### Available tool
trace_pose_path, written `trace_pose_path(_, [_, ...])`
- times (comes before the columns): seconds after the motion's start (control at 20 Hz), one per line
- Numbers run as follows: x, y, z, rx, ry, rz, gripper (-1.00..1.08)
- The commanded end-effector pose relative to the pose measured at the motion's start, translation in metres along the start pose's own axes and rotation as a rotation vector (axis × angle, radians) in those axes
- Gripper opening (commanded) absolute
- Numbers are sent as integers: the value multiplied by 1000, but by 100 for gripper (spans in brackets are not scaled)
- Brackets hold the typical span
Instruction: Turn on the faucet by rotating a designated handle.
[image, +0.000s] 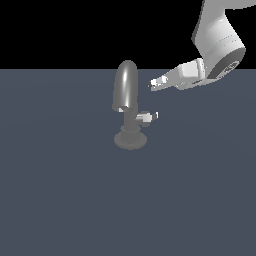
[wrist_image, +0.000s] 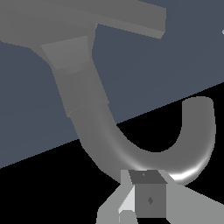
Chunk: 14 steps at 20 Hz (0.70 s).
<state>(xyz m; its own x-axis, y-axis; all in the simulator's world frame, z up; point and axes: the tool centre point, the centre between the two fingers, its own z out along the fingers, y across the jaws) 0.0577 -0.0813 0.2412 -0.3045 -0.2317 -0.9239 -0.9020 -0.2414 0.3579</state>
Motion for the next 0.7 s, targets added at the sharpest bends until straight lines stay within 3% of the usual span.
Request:
trace_pose_path(0.0, [15,-5,-2,25,-49,48,-100])
trace_pose_path(0.3, [48,-11,-2,78,-151,146,-100])
trace_pose_path(0.65, [66,-13,-1,106,-204,197,-100])
